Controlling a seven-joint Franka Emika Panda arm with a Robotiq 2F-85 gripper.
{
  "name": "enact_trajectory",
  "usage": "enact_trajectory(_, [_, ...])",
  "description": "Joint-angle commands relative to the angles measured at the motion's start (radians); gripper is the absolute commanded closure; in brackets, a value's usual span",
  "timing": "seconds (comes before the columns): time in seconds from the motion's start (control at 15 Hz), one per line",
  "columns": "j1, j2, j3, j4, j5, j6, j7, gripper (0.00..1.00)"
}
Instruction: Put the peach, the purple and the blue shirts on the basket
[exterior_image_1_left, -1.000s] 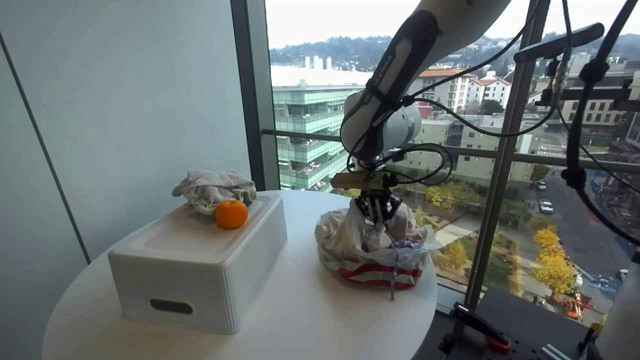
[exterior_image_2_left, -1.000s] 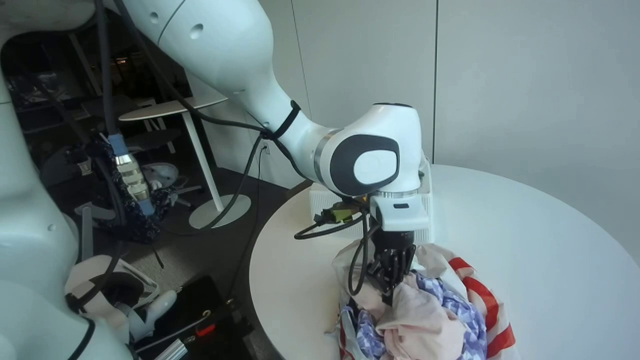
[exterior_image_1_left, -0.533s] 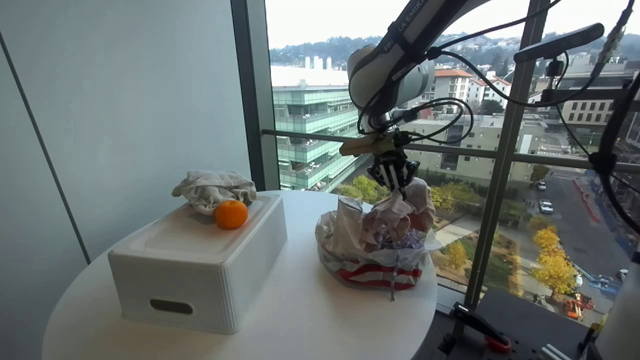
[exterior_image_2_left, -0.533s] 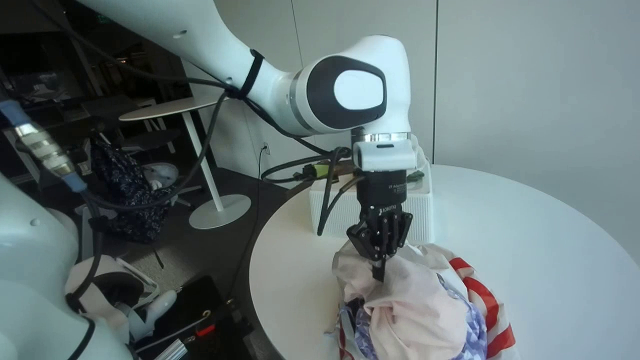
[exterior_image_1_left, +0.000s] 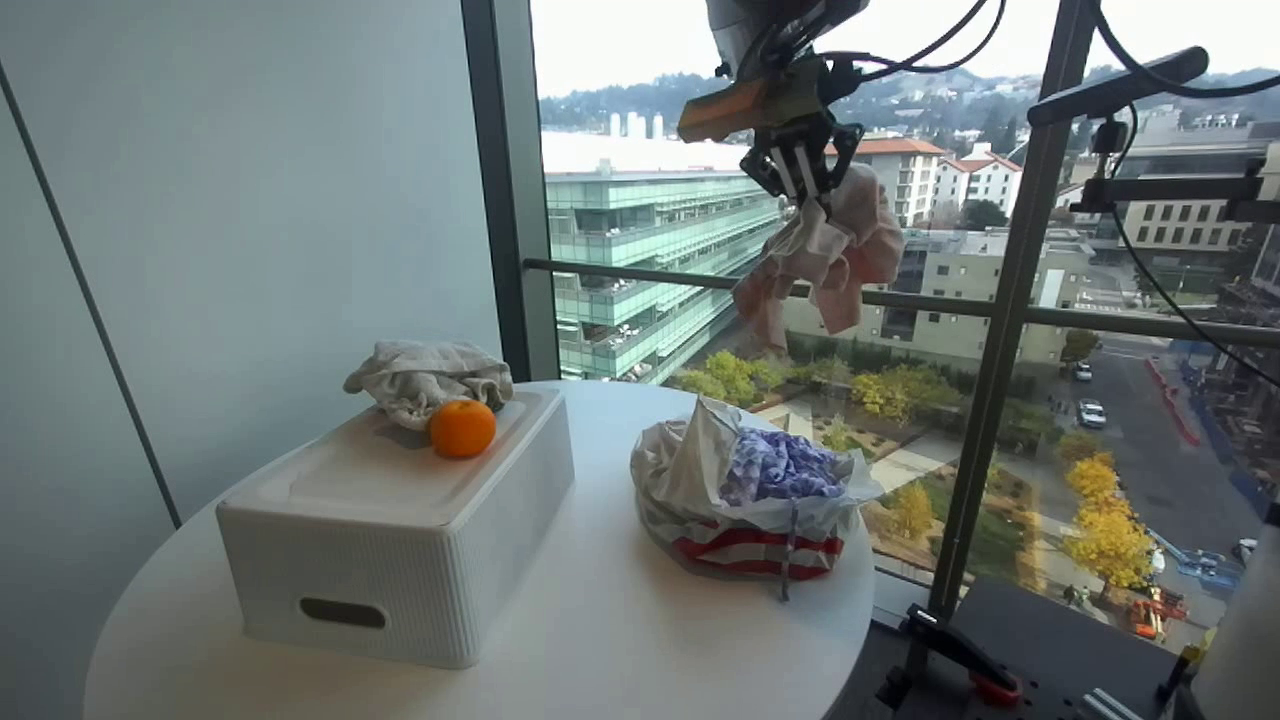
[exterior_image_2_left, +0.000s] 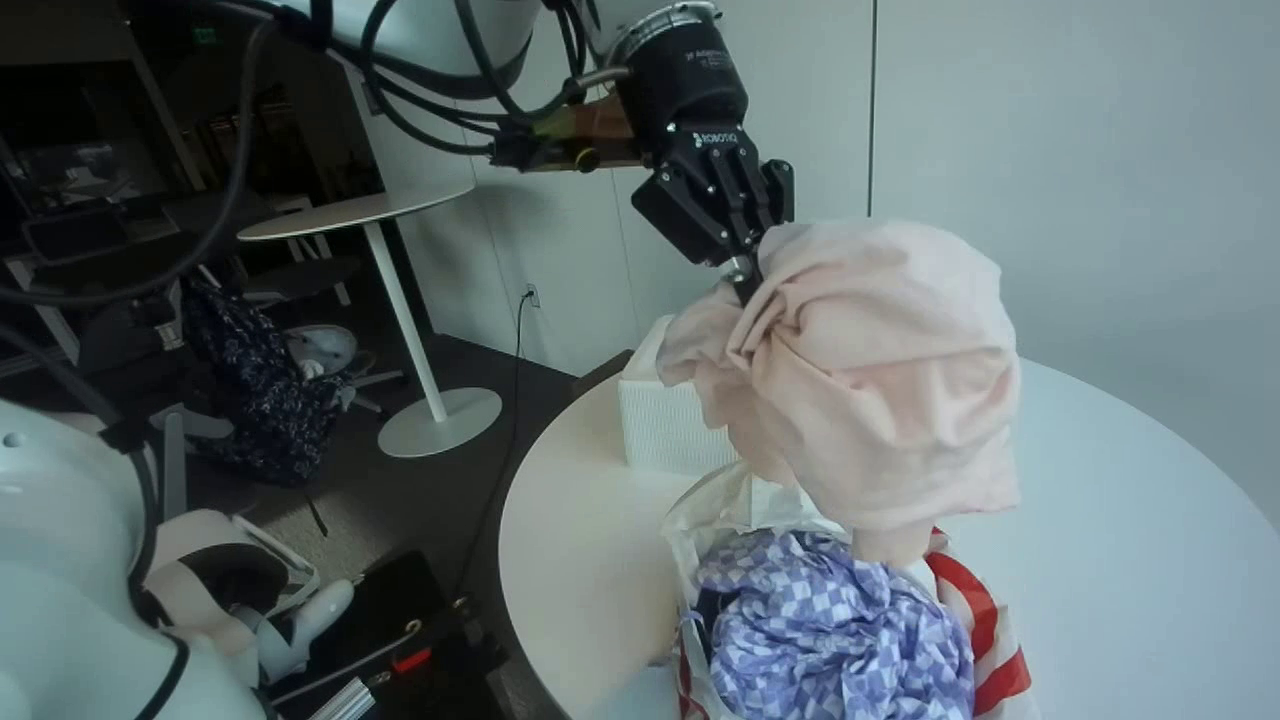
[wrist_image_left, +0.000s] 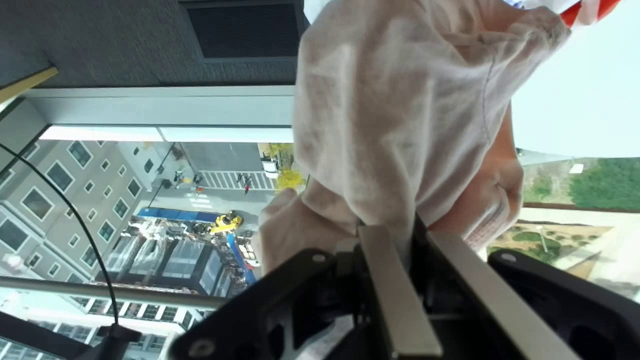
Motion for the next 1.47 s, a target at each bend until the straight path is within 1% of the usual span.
enact_trajectory(0.0, [0.032,0.029,0.095,0.183,-0.064,-0.064,-0.083,0.96])
enact_trajectory(0.33, [0.104,0.187,0.204,0.436,-0.117,-0.042,-0.212,0.96])
enact_trajectory(0.53, [0.163,0.318,0.247,0.582,-0.138,-0.030,-0.291,0.96])
enact_trajectory(0.67, [0.209,0.420,0.263,0.677,-0.142,-0.018,-0.347,0.96])
enact_trajectory(0.8, [0.258,0.528,0.265,0.768,-0.128,0.004,-0.409,0.96])
enact_trajectory(1.0, [0.328,0.696,0.247,0.902,-0.095,0.050,-0.516,0.96])
enact_trajectory(1.2, [0.363,0.804,0.217,0.955,-0.033,0.090,-0.639,0.96])
enact_trajectory(1.4, [0.387,0.887,0.175,0.993,0.055,0.074,-0.732,0.96])
